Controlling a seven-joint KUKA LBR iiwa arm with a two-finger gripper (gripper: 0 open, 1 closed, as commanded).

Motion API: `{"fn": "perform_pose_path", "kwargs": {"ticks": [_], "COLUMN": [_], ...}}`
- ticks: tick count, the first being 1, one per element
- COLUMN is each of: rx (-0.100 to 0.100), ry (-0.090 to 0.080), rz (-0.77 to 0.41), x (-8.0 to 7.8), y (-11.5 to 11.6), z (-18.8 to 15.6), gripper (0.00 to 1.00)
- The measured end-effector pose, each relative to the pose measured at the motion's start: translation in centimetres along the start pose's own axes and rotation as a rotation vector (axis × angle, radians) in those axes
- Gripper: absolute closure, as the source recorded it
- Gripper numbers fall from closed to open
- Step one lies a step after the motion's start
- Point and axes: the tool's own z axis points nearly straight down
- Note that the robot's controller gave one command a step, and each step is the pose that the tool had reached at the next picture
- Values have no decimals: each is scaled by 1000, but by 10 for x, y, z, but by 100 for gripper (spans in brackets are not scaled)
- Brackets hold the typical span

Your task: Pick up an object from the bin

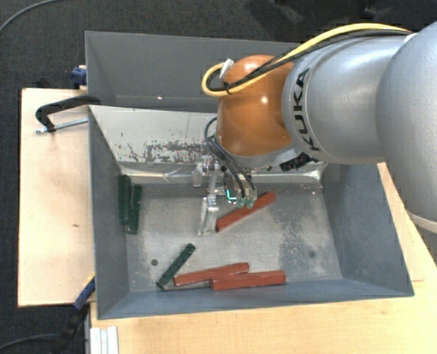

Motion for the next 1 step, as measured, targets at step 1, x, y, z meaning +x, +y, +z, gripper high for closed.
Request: {"fn": "perform_pose_path", "kwargs": {"ticks": [1], "rx": [3], "ry": [1], "rz": [62], "x": [56], "y": [-89], "z": [69], "gripper": [0]}}
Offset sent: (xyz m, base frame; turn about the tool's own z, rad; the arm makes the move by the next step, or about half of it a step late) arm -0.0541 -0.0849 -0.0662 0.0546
